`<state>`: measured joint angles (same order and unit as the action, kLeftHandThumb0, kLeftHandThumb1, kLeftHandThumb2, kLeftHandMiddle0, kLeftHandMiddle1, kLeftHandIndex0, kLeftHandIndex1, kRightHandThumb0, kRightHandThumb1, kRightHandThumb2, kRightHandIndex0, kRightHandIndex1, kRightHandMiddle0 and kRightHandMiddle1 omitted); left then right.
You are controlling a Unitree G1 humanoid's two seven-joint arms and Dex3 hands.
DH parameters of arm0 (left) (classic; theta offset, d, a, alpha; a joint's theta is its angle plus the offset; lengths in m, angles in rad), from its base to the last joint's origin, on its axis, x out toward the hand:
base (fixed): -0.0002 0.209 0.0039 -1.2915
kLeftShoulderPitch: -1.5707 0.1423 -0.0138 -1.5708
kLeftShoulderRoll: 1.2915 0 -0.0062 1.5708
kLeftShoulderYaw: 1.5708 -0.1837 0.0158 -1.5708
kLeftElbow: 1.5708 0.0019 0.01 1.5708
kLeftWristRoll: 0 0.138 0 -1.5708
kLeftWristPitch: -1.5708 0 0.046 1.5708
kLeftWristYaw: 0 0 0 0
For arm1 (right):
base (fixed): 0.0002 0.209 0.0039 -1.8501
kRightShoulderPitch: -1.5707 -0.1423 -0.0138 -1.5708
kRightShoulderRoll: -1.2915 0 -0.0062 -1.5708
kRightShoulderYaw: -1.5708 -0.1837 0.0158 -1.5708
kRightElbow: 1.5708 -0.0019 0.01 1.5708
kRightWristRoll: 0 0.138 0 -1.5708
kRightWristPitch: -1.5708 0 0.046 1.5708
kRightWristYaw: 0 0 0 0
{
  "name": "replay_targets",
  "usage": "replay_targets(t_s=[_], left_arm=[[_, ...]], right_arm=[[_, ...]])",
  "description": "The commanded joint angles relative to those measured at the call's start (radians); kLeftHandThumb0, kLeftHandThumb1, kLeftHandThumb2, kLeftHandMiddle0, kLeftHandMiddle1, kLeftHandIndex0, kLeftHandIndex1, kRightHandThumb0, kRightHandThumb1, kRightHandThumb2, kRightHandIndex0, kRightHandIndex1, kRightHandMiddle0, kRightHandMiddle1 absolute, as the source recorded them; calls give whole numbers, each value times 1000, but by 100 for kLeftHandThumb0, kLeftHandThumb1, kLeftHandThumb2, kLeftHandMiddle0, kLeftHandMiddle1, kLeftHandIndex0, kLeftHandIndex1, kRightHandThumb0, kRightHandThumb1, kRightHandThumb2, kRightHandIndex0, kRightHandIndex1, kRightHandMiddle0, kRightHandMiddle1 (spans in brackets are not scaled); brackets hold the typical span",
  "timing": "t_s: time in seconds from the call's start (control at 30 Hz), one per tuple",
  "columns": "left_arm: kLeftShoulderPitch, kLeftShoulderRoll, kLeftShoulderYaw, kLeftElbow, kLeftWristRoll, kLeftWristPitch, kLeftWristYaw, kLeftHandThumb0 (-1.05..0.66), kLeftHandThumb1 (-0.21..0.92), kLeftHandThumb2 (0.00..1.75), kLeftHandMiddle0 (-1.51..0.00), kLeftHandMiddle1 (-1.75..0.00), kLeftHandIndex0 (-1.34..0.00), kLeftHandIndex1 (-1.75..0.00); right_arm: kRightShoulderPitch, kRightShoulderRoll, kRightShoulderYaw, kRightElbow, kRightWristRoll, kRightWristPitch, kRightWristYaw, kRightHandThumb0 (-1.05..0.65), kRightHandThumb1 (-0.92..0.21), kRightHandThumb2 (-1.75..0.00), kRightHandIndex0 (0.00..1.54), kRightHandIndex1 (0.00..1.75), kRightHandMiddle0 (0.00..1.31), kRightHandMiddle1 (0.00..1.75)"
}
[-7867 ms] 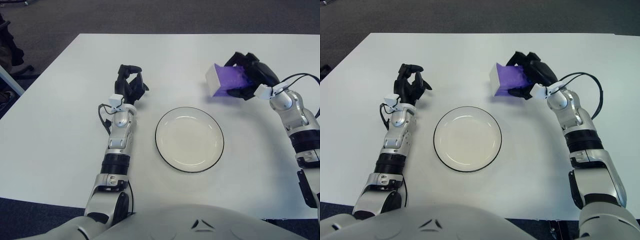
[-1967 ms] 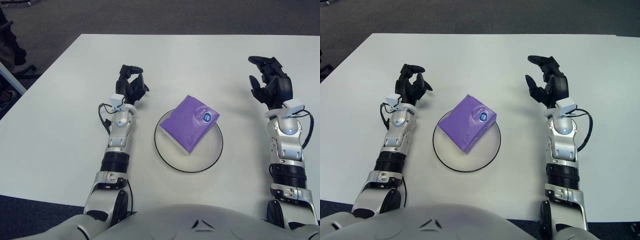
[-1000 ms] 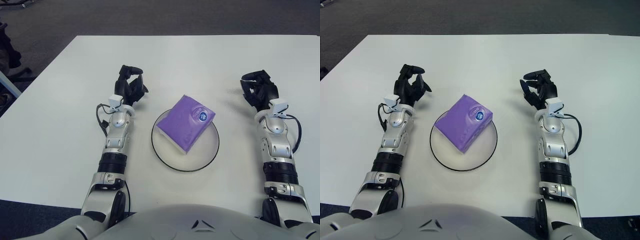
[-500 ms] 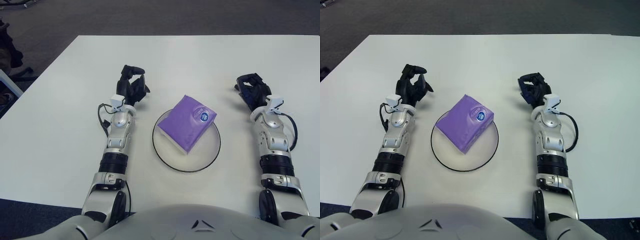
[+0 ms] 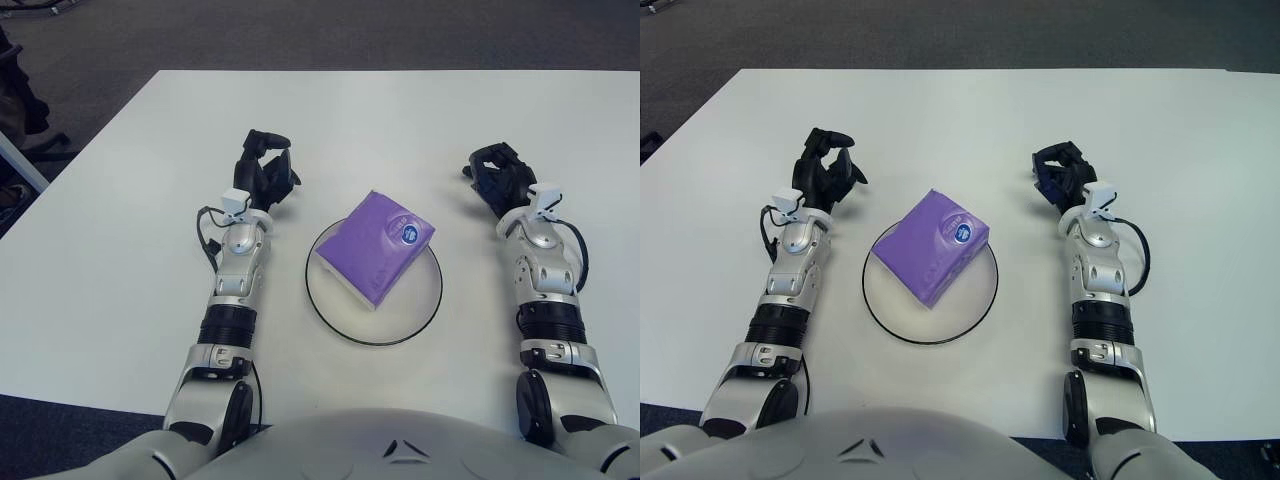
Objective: Put the tissue paper into the plate.
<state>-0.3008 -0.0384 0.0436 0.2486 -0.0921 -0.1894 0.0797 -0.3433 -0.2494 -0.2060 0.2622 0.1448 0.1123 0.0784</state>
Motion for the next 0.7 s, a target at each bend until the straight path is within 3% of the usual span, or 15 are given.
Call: replay_targets(t_s=[0.0, 0.67], left_arm=[[161, -46, -5, 107, 2, -5, 0, -36, 81, 66, -87, -175, -27, -175], [153, -44, 1, 125, -3, -12, -5, -36, 81, 66, -87, -175, -27, -175]], right_arm=[[47, 8, 21, 58, 1, 89, 27, -1, -70, -72, 50, 139, 26, 175], [33, 6, 34, 86, -19, 70, 32, -1, -68, -77, 51, 142, 24, 175]])
